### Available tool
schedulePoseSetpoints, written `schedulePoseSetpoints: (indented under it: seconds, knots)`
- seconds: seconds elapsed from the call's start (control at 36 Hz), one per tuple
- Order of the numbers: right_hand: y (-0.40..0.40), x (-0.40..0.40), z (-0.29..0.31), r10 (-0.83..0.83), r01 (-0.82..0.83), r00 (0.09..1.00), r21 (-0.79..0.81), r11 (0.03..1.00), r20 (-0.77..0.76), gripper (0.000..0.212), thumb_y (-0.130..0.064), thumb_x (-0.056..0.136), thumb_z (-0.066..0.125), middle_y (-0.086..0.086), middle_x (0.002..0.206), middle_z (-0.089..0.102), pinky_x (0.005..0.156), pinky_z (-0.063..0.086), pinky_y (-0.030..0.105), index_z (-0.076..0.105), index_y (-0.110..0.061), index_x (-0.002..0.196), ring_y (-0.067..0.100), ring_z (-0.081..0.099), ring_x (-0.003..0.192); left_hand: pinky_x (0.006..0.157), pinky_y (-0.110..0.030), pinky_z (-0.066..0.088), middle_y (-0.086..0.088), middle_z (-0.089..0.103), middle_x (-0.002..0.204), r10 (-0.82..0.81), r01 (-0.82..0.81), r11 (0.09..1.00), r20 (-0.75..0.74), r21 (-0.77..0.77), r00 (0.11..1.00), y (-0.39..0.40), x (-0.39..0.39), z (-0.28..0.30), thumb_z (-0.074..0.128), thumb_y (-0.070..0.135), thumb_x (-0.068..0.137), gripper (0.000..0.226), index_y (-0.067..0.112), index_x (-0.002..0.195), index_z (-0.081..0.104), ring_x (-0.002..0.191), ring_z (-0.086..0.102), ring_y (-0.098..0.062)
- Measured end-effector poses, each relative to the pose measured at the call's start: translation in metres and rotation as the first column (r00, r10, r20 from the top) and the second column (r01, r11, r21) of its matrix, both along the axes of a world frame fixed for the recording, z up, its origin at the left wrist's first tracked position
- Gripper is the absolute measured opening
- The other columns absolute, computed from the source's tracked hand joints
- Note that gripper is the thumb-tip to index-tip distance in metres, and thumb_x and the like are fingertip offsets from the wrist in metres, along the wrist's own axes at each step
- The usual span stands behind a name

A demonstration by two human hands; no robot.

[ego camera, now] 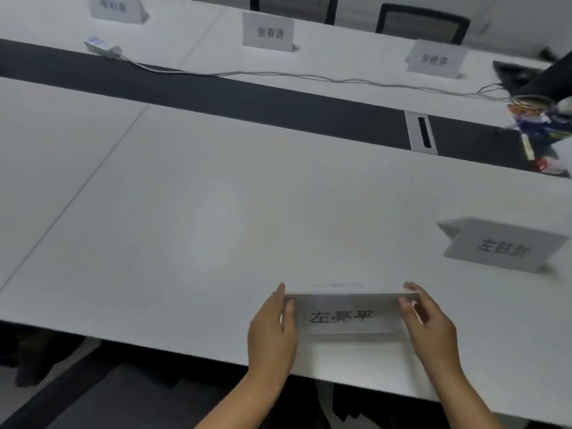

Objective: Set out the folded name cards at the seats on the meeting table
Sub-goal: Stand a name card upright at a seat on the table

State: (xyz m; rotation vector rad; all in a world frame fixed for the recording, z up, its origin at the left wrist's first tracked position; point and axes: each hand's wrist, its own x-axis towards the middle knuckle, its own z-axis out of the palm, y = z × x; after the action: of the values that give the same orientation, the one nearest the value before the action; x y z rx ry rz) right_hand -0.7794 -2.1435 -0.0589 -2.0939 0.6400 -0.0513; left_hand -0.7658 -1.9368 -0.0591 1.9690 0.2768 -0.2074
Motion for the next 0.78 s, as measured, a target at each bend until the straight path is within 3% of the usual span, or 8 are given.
schedulePoseSetpoints:
  seconds: [0.17,0.28,0.33,0.42,0.47,0.56,0.64,0.78]
  knots:
    - [0.017,-0.012,0.034,-0.093,0.108,0.987,-0.116,0.987,0.129,0.033,-0.031,0.084,0.059,0.006,0.133,0.053,0.088,0.034,0.028,0.057,-0.021,0.115,0.024,0.047,0.122,0.108,-0.014,0.016,0.006,0.029,0.147,-0.047,0.055,0.99,0.059,-0.129,0.997,0.006,-0.005,0.023,0.037,0.02,0.094,0.043,0.02,0.136,0.029,0.129,0.02,0.004]
    - [0.044,-0.002,0.07,-0.123,0.161,0.948,-0.109,0.981,0.293,0.024,-0.035,0.08,0.062,-0.001,0.109,0.061,0.07,0.039,0.001,0.058,-0.037,0.104,0.024,0.059,0.105,0.112,-0.028,0.027,0.008,0.036,0.143,-0.028,0.053,0.982,0.135,-0.182,0.99,0.032,0.003,0.049,0.043,0.02,0.091,0.046,0.023,0.135,0.032,0.131,0.031,-0.003]
    - [0.06,0.009,0.081,-0.159,0.18,0.907,-0.017,0.983,0.391,0.026,-0.022,0.084,0.059,-0.006,0.098,0.062,0.071,0.038,-0.003,0.059,-0.035,0.106,-0.002,0.059,0.09,0.107,-0.031,0.035,0.012,0.04,0.138,-0.005,0.038,0.985,0.194,-0.169,0.981,0.049,0.011,0.061,0.047,0.019,0.088,0.047,0.023,0.133,0.035,0.127,0.036,-0.003]
    - [0.088,0.036,0.086,-0.156,0.142,0.876,0.065,0.988,0.457,0.031,-0.019,0.084,0.056,-0.016,0.084,0.057,0.068,0.039,-0.002,0.057,-0.026,0.115,-0.02,0.052,0.071,0.087,-0.003,0.038,0.014,0.044,0.13,0.04,0.001,0.988,0.265,-0.153,0.963,0.076,0.033,0.072,0.048,0.015,0.087,0.049,0.022,0.134,0.035,0.119,0.041,-0.002]
    - [0.109,0.058,0.081,-0.12,0.078,0.902,0.117,0.99,0.414,0.032,-0.018,0.086,0.054,-0.005,0.087,0.06,0.07,0.039,0.004,0.054,-0.022,0.118,-0.013,0.052,0.077,0.084,-0.001,0.036,0.004,0.046,0.134,0.051,-0.018,0.993,0.281,-0.119,0.958,0.092,0.053,0.071,0.047,0.014,0.088,0.049,0.018,0.135,0.033,0.122,0.043,-0.011]
    - [0.139,0.092,0.059,-0.063,0.001,0.959,0.215,0.977,0.277,0.032,-0.019,0.089,0.051,0.022,0.102,0.056,0.081,0.036,0.023,0.049,-0.017,0.121,0.011,0.046,0.092,0.101,-0.018,0.028,-0.004,0.037,0.143,0.064,-0.048,0.996,0.25,-0.071,0.966,0.111,0.088,0.058,0.043,0.014,0.091,0.051,0.013,0.139,0.025,0.13,0.034,-0.017]
    - [0.158,0.121,0.032,-0.054,0.016,0.985,0.23,0.973,0.162,0.049,-0.022,0.09,0.049,0.006,0.107,0.046,0.089,0.033,0.026,0.036,-0.011,0.135,0.013,0.04,0.102,0.109,-0.033,0.028,-0.008,0.037,0.144,0.058,-0.054,0.998,0.164,-0.034,0.985,0.127,0.121,0.038,0.042,0.017,0.091,0.05,0.012,0.138,0.025,0.131,0.034,-0.021]
    - [0.173,0.158,0.01,-0.052,0.051,0.999,0.089,0.995,-0.001,0.059,-0.026,0.086,0.056,0.016,0.141,0.041,0.101,0.034,0.031,0.032,-0.003,0.136,0.027,0.041,0.128,0.099,-0.044,0.042,-0.014,0.057,0.122,0.035,-0.041,0.996,0.077,0.081,0.996,0.149,0.16,0.003,0.057,0.022,0.083,0.045,0.007,0.123,0.043,0.114,0.051,-0.029]
